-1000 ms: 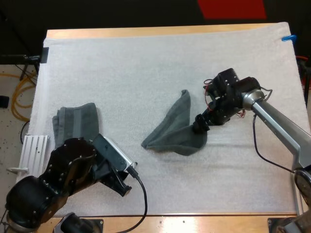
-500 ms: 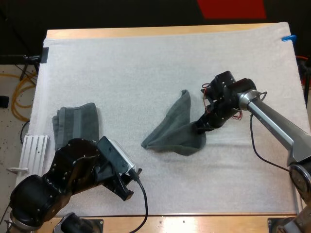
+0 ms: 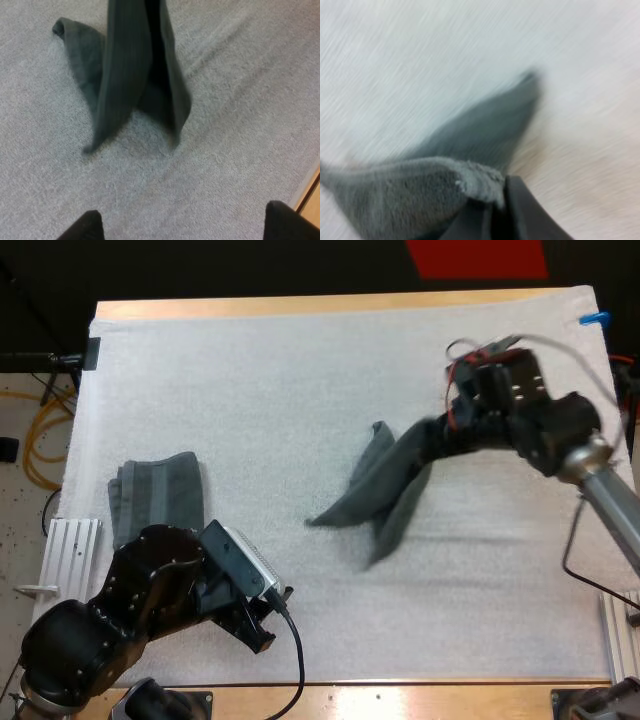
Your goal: Pick towel from pile fold and stack
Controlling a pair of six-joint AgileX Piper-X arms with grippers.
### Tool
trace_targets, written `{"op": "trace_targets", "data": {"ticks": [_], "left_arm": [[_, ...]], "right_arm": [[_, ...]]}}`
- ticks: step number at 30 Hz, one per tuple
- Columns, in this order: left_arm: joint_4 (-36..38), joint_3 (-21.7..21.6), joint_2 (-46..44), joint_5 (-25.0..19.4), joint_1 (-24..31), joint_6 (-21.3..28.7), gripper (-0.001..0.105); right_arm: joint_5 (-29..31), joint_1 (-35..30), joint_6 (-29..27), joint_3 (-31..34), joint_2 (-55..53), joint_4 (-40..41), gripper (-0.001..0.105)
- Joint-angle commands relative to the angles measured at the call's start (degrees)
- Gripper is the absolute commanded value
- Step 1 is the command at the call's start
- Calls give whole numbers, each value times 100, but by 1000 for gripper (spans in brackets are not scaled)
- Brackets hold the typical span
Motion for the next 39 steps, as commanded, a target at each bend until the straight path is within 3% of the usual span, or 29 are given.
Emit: {"op": "trace_targets", "data": {"ticks": [1,5,8,15,23,30,39], "left_arm": [[-19,-4,14,40,-8,-35,62],[-19,-4,14,40,-8,-35,62],[-19,-4,14,40,-8,-35,62],[-19,-4,14,40,-8,-35,62],[-19,-4,14,40,-8,-35,62],[-19,-4,14,40,-8,-35,62],[-19,-4,14,40,-8,-35,62]], "right_arm": [[241,-5,-56,-89,-127,-95,0],[1243,-5,-122,-394,-508,-127,0],[1325,-3,-199,-491,-633,-24,0],[974,565,331,-237,-550,668,0],[582,1928,1401,677,42,-450,0],[177,2698,2040,297,761,-1552,0],[-47,2740,2075,-138,1057,-1602,4]]}}
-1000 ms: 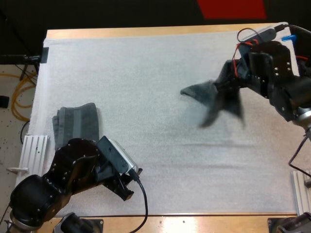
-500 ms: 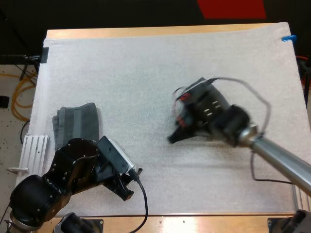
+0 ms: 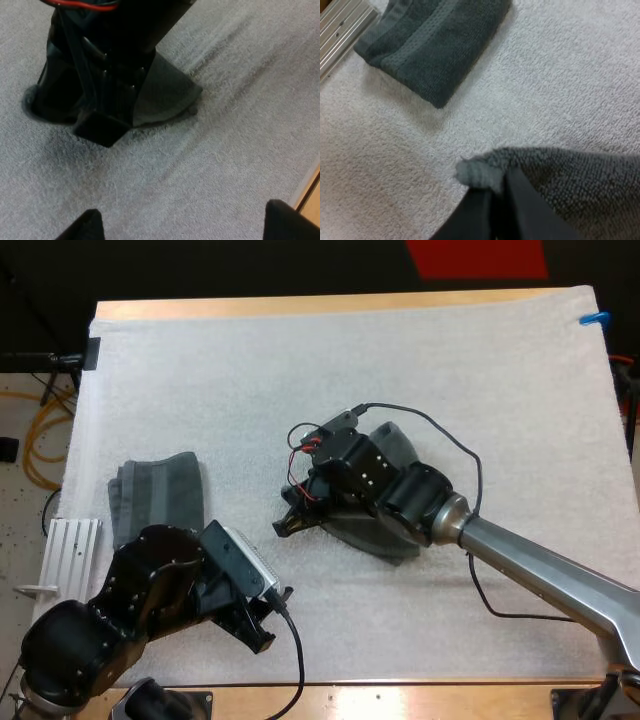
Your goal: Pick towel from pile fold and stack
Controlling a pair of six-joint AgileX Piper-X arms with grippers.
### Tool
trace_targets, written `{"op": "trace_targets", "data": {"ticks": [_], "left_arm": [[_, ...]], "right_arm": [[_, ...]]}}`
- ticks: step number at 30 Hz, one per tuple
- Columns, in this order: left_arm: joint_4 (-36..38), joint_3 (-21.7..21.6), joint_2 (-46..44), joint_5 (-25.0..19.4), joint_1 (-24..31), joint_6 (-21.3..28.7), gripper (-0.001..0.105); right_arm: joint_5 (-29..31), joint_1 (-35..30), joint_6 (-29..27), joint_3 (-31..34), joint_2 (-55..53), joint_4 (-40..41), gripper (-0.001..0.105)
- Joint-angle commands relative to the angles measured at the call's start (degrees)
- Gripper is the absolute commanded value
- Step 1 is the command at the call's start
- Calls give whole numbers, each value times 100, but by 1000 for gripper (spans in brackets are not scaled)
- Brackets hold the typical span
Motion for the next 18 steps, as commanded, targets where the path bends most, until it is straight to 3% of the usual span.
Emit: {"op": "trace_targets", "data": {"ticks": [1,4,6,8,11,15,18], "left_arm": [[-19,-4,14,40,-8,-35,62],[-19,-4,14,40,-8,-35,62],[-19,-4,14,40,-8,-24,62],[-18,-4,14,40,-8,-10,62],[-7,-4,14,27,-8,-11,62],[-7,-4,14,-185,-8,13,62],[-7,-4,14,-369,-8,54,62]], "right_arm": [[-110,-18,-19,-59,-7,-35,8],[-365,-18,-18,-67,-7,-35,35],[-422,-18,-18,-67,-7,-35,60],[-415,-20,-21,-69,-34,28,71],[19,-31,-120,-149,-128,564,71],[906,-154,-343,-174,-300,1424,59],[933,-457,-271,-104,-376,1912,52]]}}
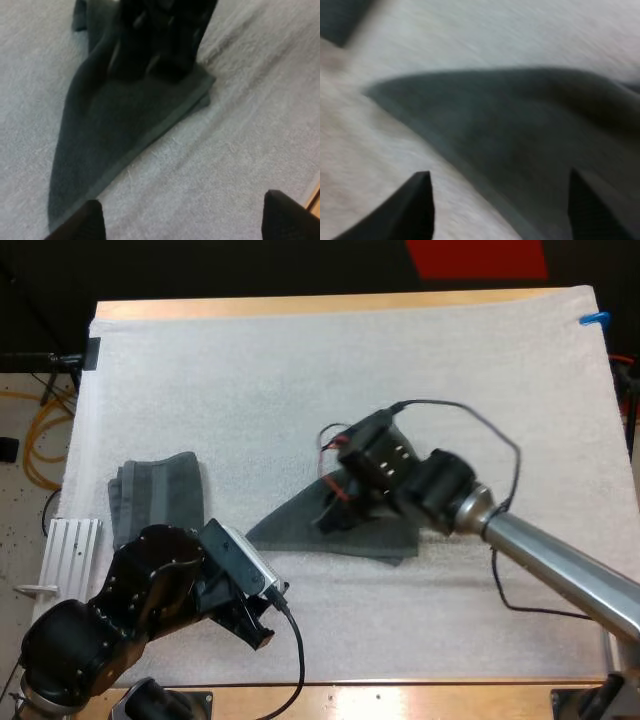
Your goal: Pick towel from pile fold and stack
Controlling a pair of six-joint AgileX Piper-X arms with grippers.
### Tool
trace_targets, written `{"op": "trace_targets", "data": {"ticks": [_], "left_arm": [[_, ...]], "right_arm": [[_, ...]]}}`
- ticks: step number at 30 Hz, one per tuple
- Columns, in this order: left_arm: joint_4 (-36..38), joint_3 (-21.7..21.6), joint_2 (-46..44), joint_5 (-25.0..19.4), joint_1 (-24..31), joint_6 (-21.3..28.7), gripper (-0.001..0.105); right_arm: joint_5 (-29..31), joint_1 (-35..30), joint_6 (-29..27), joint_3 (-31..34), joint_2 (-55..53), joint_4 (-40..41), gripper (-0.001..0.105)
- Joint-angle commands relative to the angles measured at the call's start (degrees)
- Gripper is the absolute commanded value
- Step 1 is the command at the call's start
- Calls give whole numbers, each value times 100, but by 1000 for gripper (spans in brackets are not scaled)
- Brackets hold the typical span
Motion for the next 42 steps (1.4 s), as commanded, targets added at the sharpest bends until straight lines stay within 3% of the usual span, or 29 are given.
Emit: {"op": "trace_targets", "data": {"ticks": [1,6,13,21,30,36,42], "left_arm": [[-7,-4,14,-150,-8,23,62],[5,-4,14,-326,-8,23,62],[5,-4,14,-326,-8,23,62],[5,-4,14,-326,-8,23,62],[5,-4,14,-326,-8,23,62],[5,-4,14,-326,-8,23,62],[33,-4,14,-326,-8,23,62]], "right_arm": [[76,-140,10,28,-61,229,52],[-122,-775,222,456,-70,614,52],[-507,-929,609,1390,-57,581,52],[-1058,-1309,1587,2432,-56,-677,52],[-2281,-1936,2207,2710,234,-1371,52],[-2989,-1959,2441,2710,490,-1571,52],[-3024,-1959,2517,2710,705,-1553,49]]}}
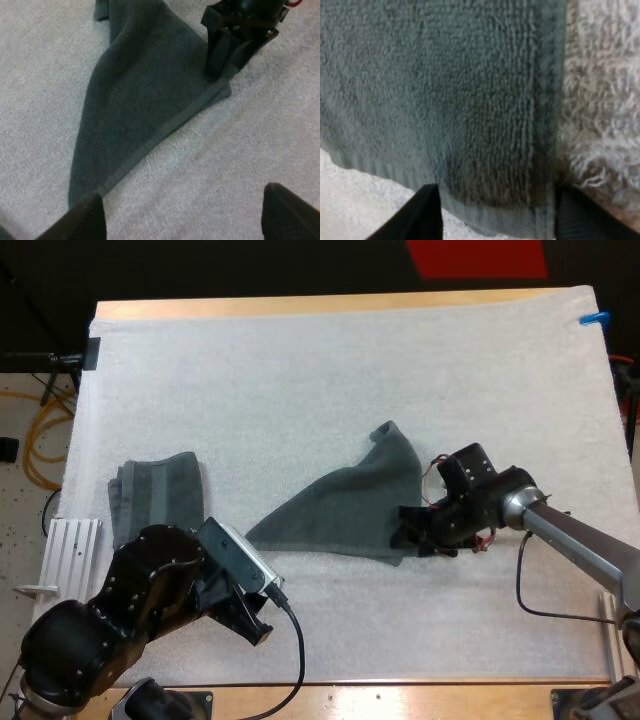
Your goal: Pick towel from pile fold and stack
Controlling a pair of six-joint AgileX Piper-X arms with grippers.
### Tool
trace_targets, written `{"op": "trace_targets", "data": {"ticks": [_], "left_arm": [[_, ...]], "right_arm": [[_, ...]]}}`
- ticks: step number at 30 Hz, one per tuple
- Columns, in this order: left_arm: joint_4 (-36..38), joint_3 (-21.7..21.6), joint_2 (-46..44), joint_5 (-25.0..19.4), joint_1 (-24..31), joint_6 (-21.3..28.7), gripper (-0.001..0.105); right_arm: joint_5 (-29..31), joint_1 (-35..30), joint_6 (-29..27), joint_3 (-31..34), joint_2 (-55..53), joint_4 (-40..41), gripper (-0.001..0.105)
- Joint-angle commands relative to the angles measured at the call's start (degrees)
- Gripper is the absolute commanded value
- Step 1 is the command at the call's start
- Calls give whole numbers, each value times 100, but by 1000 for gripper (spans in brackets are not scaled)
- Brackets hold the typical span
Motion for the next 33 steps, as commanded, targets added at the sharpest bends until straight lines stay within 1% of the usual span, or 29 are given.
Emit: {"op": "trace_targets", "data": {"ticks": [1,3,4,6,8,14,19,22,24,27,31,33], "left_arm": [[33,-4,14,-53,-8,23,62],[33,-4,14,-53,-8,23,62],[33,-4,14,-53,-8,23,62],[33,-4,14,-53,-8,23,62],[33,-4,14,-53,-8,23,62],[33,-4,14,-53,-8,23,62],[23,-4,14,-53,-8,23,62],[10,-4,14,-53,-8,81,62],[9,-4,14,-53,-8,162,62],[-50,25,64,-53,-8,165,62],[-119,235,309,-29,-8,226,62],[-170,466,548,160,-8,274,62]], "right_arm": [[38,-3,-10,38,117,7,46],[37,-3,-10,38,116,-8,31],[43,-3,-10,38,116,-8,28],[156,-3,-10,38,114,-6,11],[252,-3,-10,38,75,18,0],[323,-3,-235,38,-269,76,0],[544,-3,-532,38,-693,640,0],[925,-3,-1024,38,-922,1338,0],[1431,-3,-1402,40,-1037,1895,0],[1987,-3,-1720,139,-1181,2260,0],[2020,-3,-1733,327,-1341,2273,0],[2022,-3,-1733,440,-1414,2271,0]]}}
